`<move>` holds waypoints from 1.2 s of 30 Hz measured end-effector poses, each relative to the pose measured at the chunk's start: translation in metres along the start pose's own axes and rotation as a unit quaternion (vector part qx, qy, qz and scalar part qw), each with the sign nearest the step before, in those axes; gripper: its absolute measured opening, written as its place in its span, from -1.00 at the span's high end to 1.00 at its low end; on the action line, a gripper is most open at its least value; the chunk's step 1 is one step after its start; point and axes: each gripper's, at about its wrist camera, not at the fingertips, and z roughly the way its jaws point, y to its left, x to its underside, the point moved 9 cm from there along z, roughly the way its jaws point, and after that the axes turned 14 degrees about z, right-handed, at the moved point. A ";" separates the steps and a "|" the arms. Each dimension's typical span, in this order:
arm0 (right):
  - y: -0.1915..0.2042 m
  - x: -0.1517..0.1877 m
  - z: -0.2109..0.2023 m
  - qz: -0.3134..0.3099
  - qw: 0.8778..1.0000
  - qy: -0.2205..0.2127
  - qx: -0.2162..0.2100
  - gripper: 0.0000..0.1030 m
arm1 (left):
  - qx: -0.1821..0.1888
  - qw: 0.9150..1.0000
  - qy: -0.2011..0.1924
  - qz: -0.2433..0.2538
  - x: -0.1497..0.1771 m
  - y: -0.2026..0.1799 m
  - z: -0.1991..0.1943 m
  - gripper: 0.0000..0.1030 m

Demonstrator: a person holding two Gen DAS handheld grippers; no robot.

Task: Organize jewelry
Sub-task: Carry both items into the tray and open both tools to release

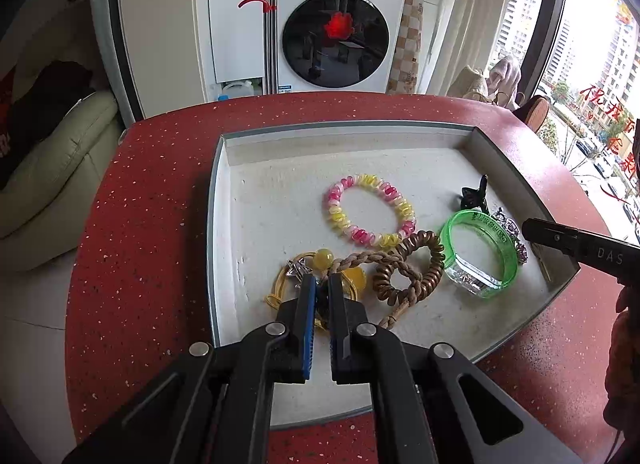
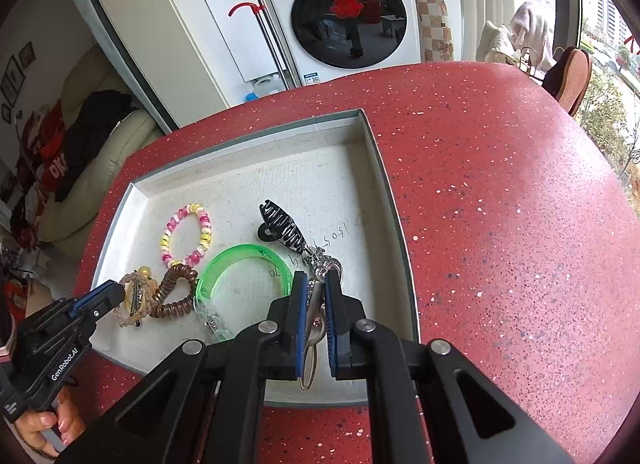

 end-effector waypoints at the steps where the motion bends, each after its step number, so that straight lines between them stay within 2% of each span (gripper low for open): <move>1: -0.001 0.001 0.002 0.002 1.000 0.002 0.001 0.82 | -0.001 1.000 0.003 0.002 0.001 -0.001 0.002 0.54; 9: -0.004 0.007 0.009 0.009 1.000 0.014 0.001 0.81 | -0.016 0.999 0.009 0.027 0.005 -0.007 0.006 0.54; 14: -0.003 0.009 0.006 0.010 1.000 0.017 0.001 0.78 | -0.012 1.000 0.009 0.028 0.005 -0.010 0.003 0.54; 16: -0.002 0.010 0.004 0.012 1.000 0.017 -0.003 0.67 | -0.012 1.000 0.008 0.028 0.005 -0.011 0.001 0.54; 18: -0.001 0.011 0.000 0.012 1.000 0.014 -0.008 0.41 | -0.016 0.999 0.006 0.029 0.005 -0.011 0.000 0.54; 19: 0.000 0.011 -0.003 0.011 1.000 0.010 -0.009 0.22 | -0.017 0.999 0.004 0.030 0.005 -0.011 -0.002 0.54; 20: 0.001 0.010 -0.006 0.010 1.000 0.007 -0.011 0.14 | -0.021 0.999 0.002 0.028 0.004 -0.011 -0.003 0.54; 31: 0.013 0.010 -0.028 0.011 0.999 -0.013 -0.031 0.04 | -0.025 0.999 -0.029 0.013 -0.008 -0.006 -0.024 0.54; 36: 0.014 0.010 -0.031 0.010 0.999 -0.016 -0.033 0.02 | -0.027 0.999 -0.014 0.024 -0.009 -0.009 -0.019 0.54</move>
